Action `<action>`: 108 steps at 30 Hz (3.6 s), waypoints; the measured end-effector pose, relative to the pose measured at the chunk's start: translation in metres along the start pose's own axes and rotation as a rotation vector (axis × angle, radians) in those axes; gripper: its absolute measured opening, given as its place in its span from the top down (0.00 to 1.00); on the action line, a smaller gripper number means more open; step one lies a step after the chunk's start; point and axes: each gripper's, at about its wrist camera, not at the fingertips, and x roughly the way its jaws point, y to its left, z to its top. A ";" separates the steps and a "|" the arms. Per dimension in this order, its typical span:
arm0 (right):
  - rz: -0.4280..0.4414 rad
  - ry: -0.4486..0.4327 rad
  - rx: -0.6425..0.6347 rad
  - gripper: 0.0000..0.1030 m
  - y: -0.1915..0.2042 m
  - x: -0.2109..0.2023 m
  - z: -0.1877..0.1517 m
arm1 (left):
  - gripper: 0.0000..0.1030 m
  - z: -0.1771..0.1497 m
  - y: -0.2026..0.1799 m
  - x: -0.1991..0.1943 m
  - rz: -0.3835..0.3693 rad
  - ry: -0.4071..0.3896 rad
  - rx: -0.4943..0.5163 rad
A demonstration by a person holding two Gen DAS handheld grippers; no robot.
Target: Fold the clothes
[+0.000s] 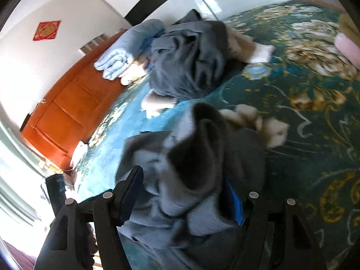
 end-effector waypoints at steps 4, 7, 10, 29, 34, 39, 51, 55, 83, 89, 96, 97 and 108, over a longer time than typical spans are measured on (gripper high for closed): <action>-0.072 0.029 0.030 0.42 -0.003 0.013 -0.001 | 0.30 0.004 0.006 -0.004 -0.094 0.004 -0.062; -0.029 0.002 0.158 0.80 -0.016 0.008 -0.001 | 0.30 0.006 0.003 -0.008 -0.106 -0.007 -0.059; 0.079 -0.110 0.181 0.85 -0.007 -0.026 0.003 | 0.30 0.008 -0.001 -0.014 -0.124 -0.019 -0.052; 0.006 -0.254 0.141 0.77 -0.029 -0.091 -0.026 | 0.30 0.028 -0.078 -0.030 -0.185 -0.078 0.122; 0.031 -0.141 0.076 0.75 -0.011 -0.046 -0.020 | 0.30 0.038 -0.084 -0.004 -0.196 -0.050 0.121; -0.006 -0.037 0.217 0.75 -0.051 -0.005 -0.035 | 0.30 0.043 -0.068 0.029 -0.181 0.002 0.054; 0.090 -0.118 0.387 0.36 -0.095 -0.051 -0.052 | 0.29 0.045 -0.010 0.017 -0.257 0.015 -0.101; 0.192 -0.084 0.467 0.36 -0.103 -0.033 -0.053 | 0.29 0.036 0.005 0.039 -0.383 0.105 -0.214; 0.180 -0.084 0.332 0.85 -0.031 -0.028 -0.022 | 0.27 0.020 0.024 -0.042 -0.356 -0.041 -0.130; 0.112 -0.064 0.426 0.83 -0.067 -0.017 -0.053 | 0.27 0.027 0.016 -0.018 -0.331 0.006 -0.137; -0.045 -0.054 0.306 0.52 -0.062 -0.014 -0.042 | 0.27 0.036 0.013 0.017 -0.325 0.055 -0.156; -0.010 -0.051 0.337 0.51 -0.069 -0.012 -0.043 | 0.27 0.038 0.012 0.021 -0.330 0.065 -0.158; 0.097 0.028 0.383 0.25 -0.081 0.002 -0.033 | 0.27 0.041 0.009 0.034 -0.302 0.129 -0.177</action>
